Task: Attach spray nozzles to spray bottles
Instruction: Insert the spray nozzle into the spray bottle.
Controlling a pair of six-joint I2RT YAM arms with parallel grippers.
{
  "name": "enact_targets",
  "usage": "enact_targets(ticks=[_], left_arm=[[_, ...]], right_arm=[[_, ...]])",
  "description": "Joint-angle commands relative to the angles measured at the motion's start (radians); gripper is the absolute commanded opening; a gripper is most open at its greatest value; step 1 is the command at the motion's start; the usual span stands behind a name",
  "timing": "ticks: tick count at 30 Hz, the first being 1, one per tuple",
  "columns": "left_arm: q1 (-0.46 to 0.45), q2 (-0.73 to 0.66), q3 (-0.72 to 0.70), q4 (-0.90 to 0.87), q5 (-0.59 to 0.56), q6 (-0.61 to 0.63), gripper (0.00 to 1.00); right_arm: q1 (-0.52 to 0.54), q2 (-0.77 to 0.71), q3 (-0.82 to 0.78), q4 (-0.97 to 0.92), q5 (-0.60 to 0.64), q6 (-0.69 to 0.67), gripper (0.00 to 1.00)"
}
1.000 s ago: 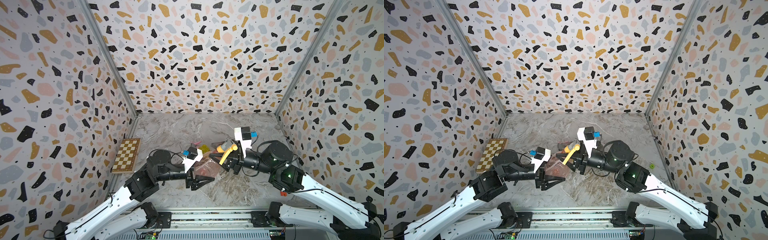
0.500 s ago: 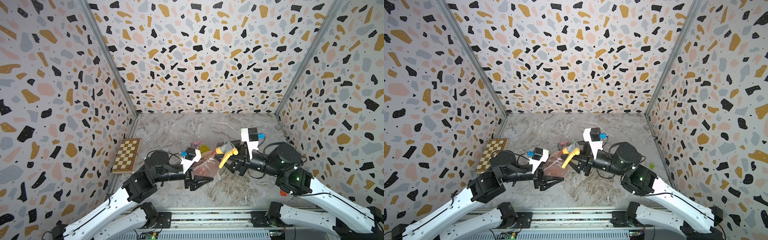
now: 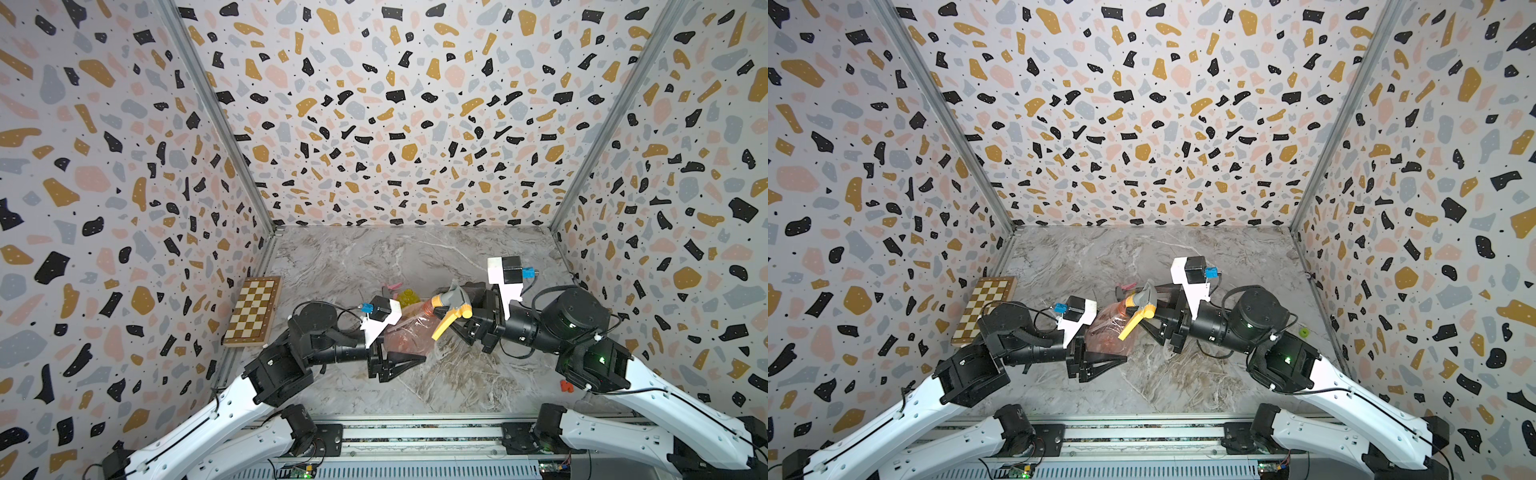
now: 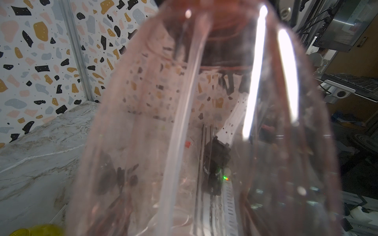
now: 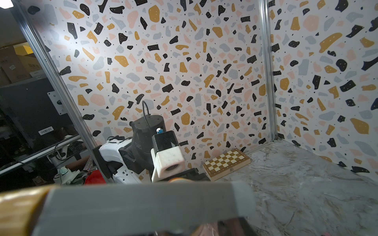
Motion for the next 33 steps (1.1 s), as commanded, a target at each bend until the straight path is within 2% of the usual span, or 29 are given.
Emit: enact_targets(ticks=[1, 10, 15, 21, 33], left_arm=[[0.000, -0.013, 0.005, 0.016, 0.006, 0.016, 0.00], [0.000, -0.004, 0.036, -0.011, 0.039, 0.030, 0.00], [0.001, -0.006, 0.044, -0.011, 0.044, 0.030, 0.00], [0.000, -0.005, 0.050, -0.011, 0.054, 0.033, 0.00], [0.000, -0.016, 0.075, -0.073, 0.027, 0.068, 0.00]], right_arm=[[0.002, -0.021, 0.043, -0.006, 0.011, 0.003, 0.41], [0.003, 0.017, 0.101, -0.046, -0.060, -0.003, 0.34], [0.003, 0.039, 0.110, -0.065, -0.106, -0.012, 0.33], [0.003, 0.028, 0.093, -0.090, -0.086, -0.027, 0.33], [0.002, 0.016, 0.091, -0.148, -0.130, -0.060, 0.34]])
